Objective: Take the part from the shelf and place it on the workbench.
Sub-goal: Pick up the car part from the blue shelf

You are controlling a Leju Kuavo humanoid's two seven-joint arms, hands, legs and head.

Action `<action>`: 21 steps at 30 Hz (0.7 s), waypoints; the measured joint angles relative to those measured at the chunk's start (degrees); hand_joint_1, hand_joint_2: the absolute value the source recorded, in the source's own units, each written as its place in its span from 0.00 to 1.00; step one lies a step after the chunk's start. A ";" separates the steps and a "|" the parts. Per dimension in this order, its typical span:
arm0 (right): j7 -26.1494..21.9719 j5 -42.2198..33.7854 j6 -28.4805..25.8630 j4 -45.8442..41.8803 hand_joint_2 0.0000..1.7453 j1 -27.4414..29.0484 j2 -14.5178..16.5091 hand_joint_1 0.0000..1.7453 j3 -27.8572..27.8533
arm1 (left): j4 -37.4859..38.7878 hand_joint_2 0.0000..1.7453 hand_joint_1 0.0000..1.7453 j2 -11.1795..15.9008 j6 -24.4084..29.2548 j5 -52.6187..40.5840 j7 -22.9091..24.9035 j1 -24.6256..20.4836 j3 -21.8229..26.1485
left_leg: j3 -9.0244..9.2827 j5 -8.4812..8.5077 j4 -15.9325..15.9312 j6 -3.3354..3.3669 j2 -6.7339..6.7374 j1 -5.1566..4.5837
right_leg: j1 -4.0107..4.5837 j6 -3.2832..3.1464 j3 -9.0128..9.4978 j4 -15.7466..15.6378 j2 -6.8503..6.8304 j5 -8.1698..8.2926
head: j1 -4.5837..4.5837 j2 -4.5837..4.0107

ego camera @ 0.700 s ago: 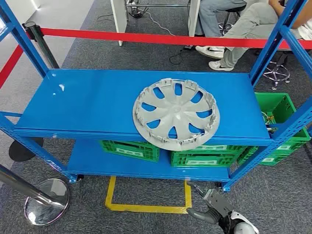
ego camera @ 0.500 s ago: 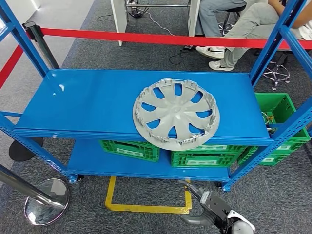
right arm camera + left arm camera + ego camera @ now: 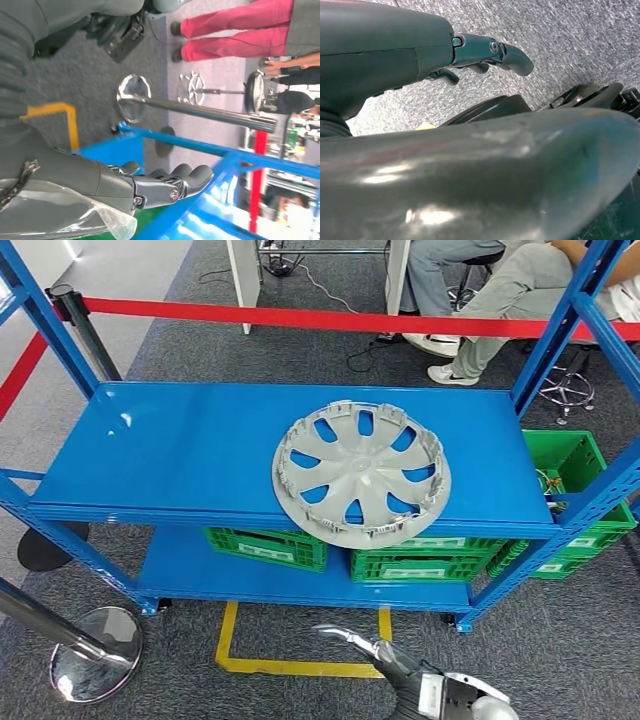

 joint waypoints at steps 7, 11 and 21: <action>0.86 5.55 -10.14 -5.95 1.00 0.10 -1.32 0.00 1.41 | 0.00 0.00 0.00 0.02 0.34 1.06 0.08 0.00 -0.25 | 0.00 0.00 0.00 0.00 0.00 -0.03 | -0.03 0.00 0.00 0.00 0.00 0.00 | -0.01 0.00; 1.71 10.22 -17.65 -8.07 1.00 0.25 -1.61 0.00 1.71 | 0.00 0.00 0.00 0.02 0.48 1.72 0.19 0.01 -0.27 | 0.00 0.00 0.00 0.00 0.00 -0.03 | -0.03 0.00 -0.01 0.00 0.00 0.00 | -0.01 0.00; 5.03 23.55 -35.93 -9.71 1.00 1.00 -1.70 0.00 2.48 | 0.00 0.00 0.00 0.02 0.69 2.32 0.53 0.02 -0.48 | -0.01 0.00 0.00 0.00 0.00 -0.03 | -0.03 0.00 -0.01 0.00 0.00 0.00 | -0.01 0.00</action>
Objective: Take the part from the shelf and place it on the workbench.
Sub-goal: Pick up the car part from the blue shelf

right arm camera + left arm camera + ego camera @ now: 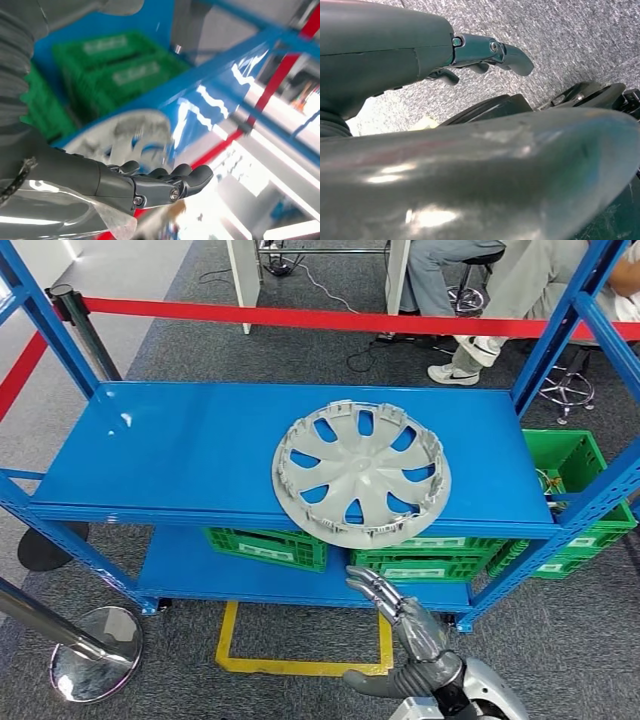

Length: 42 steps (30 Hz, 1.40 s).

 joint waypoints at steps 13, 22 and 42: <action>4.85 21.05 -17.33 -0.04 1.00 1.47 1.37 0.00 -0.91 | 0.00 0.00 0.00 0.01 -0.21 0.45 0.99 -0.03 -1.35 | 0.00 0.00 0.00 0.00 0.00 0.00 | 0.00 0.00 0.00 0.00 0.00 0.00 | 0.00 0.00; 8.55 38.63 -25.33 0.51 1.00 2.87 5.21 0.00 -4.78 | 0.00 0.00 0.00 0.16 -0.72 0.45 1.90 -0.10 -3.04 | 0.00 0.00 0.00 0.00 0.00 0.00 | 0.00 0.00 0.00 0.00 0.00 0.00 | 0.01 0.00; 23.23 56.09 -31.12 14.90 1.00 -4.09 8.06 0.00 -2.25 | -0.01 0.00 0.00 0.32 -1.36 0.45 3.09 -0.67 -6.71 | 0.01 0.02 0.00 0.01 0.02 0.00 | 0.01 0.00 0.01 0.01 0.03 0.01 | 0.00 0.00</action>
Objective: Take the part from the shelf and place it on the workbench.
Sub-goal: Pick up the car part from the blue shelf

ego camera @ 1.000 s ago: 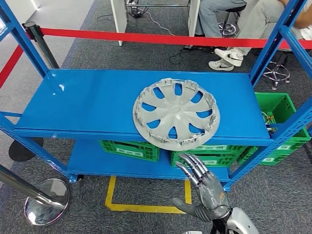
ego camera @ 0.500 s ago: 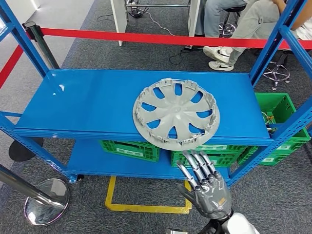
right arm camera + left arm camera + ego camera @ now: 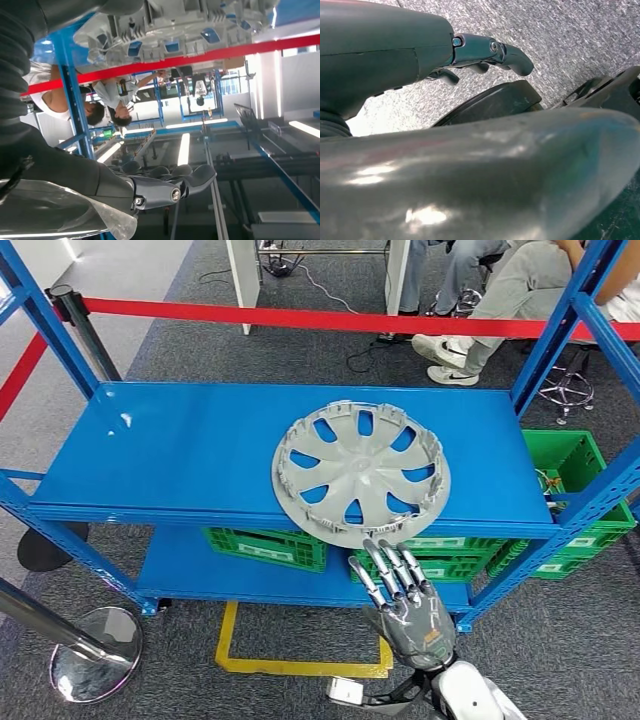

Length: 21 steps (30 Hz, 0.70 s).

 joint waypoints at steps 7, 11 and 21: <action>2.41 -1.45 0.23 6.67 1.00 -5.54 -0.01 0.00 3.03 | -0.02 0.00 0.00 0.07 -0.63 -0.55 0.82 -0.38 -1.14 | -0.01 0.01 0.00 0.00 0.00 0.00 | 0.00 0.00 -0.01 0.00 -0.01 0.00 | 0.01 0.00; 3.00 -1.45 0.43 8.22 1.00 -6.90 -0.02 0.00 3.92 | -0.02 0.00 0.00 0.10 -0.69 -0.57 0.95 -0.53 -1.45 | -0.02 0.00 0.00 0.01 0.00 0.00 | 0.00 0.00 -0.02 0.00 -0.01 0.00 | 0.01 0.00; 3.86 -1.21 2.29 10.32 1.00 -9.33 -0.02 0.00 5.38 | -0.12 0.00 0.00 0.10 -0.94 -0.64 1.29 -0.76 -2.10 | -0.02 0.00 0.00 0.01 0.00 0.00 | 0.00 0.00 -0.01 0.00 -0.01 0.00 | 0.01 0.00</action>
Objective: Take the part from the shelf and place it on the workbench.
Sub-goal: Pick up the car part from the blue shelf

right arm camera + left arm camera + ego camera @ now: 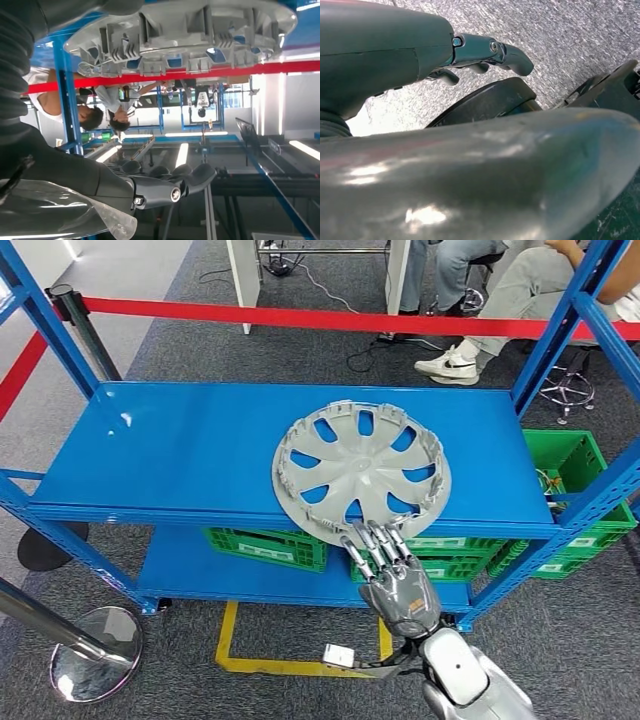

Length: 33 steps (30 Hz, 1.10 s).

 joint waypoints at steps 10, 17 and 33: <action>0.90 0.79 3.34 4.35 1.00 -3.27 0.01 0.00 1.27 | -0.14 0.00 0.00 0.00 -0.10 -0.37 0.78 -0.48 -0.81 | 0.00 0.00 0.01 0.00 0.00 0.00 | 0.00 0.00 0.00 0.00 0.00 0.00 | 0.00 0.00; 1.51 0.98 4.91 7.17 1.00 -5.24 0.02 0.00 1.92 | -0.33 0.00 0.00 -0.01 -0.33 -0.55 0.92 -0.75 -1.36 | 0.00 0.00 0.01 0.00 0.00 0.00 | 0.00 0.00 0.00 0.00 0.00 0.00 | 0.00 0.00; 2.56 0.19 7.18 10.77 1.00 -8.22 1.34 0.00 2.41 | -0.49 0.00 0.00 -0.17 -0.85 -0.55 1.17 -0.89 -1.91 | -0.01 0.00 0.01 0.00 0.00 0.00 | 0.00 0.00 0.00 0.00 0.00 0.00 | 0.00 0.00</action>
